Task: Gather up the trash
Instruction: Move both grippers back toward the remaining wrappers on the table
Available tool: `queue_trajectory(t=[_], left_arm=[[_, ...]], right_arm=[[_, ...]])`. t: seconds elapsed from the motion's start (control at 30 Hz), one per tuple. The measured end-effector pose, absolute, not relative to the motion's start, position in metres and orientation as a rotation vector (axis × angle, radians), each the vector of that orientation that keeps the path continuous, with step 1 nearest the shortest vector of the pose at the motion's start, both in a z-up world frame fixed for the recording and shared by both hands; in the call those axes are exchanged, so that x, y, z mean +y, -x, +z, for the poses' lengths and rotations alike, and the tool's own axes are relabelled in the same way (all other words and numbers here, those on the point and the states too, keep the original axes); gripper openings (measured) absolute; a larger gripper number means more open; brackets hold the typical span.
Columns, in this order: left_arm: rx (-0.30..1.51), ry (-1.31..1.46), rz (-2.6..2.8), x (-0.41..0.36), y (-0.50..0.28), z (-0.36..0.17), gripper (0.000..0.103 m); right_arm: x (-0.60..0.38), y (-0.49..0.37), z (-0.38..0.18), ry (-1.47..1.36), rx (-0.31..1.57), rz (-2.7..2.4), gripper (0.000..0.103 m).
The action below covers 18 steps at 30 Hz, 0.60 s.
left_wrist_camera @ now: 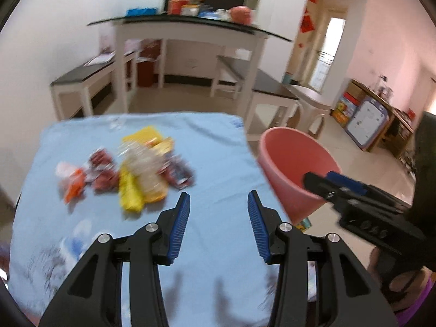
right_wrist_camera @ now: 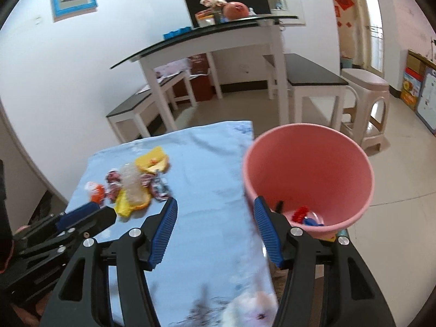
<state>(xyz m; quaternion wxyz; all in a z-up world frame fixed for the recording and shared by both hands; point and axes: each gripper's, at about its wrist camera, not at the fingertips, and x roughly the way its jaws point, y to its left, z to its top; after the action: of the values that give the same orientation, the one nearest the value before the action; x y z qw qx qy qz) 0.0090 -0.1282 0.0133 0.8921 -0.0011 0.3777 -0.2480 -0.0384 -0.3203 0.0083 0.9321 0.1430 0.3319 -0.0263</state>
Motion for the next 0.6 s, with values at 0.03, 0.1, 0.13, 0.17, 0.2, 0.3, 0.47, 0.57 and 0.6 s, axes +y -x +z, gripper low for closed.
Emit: queue_trajectory(t=[0.03,0.1,0.13,0.17,0.2,0.3,0.47,0.57,0.6], left_arm=[[0.803,0.014,-0.498,-0.119,-0.009,0.011,0.045],[0.836,0.041,-0.460,-0.100,-0.012,0.005,0.045],[0.842,0.050,-0.439,-0.090,-0.013,0.003,0.045],[0.844,0.054,-0.424,-0.081,-0.012,0.000,0.045],[0.848,0.061,-0.406,-0.072,-0.014,-0.003,0.045],[0.868,0.081,-0.360,-0.047,-0.019,-0.012,0.045],[0.893,0.125,-0.290,-0.009,-0.034,-0.029,0.045],[0.906,0.164,-0.245,0.012,-0.047,-0.035,0.044],[0.905,0.174,-0.234,0.016,-0.050,-0.034,0.045]], right_arm=[[-0.315,0.040,0.010,-0.289,0.677,-0.044,0.058],[-0.304,0.041,0.012,-0.278,0.671,-0.032,0.058],[-0.300,0.041,0.012,-0.278,0.669,-0.028,0.058],[-0.295,0.041,0.012,-0.281,0.668,-0.021,0.058],[-0.290,0.040,0.011,-0.282,0.669,-0.012,0.058],[-0.279,0.037,0.007,-0.290,0.677,0.008,0.058],[-0.264,0.023,-0.006,-0.305,0.697,0.054,0.058],[-0.259,0.012,-0.014,-0.308,0.715,0.086,0.058],[-0.257,0.008,-0.017,-0.307,0.721,0.099,0.058]])
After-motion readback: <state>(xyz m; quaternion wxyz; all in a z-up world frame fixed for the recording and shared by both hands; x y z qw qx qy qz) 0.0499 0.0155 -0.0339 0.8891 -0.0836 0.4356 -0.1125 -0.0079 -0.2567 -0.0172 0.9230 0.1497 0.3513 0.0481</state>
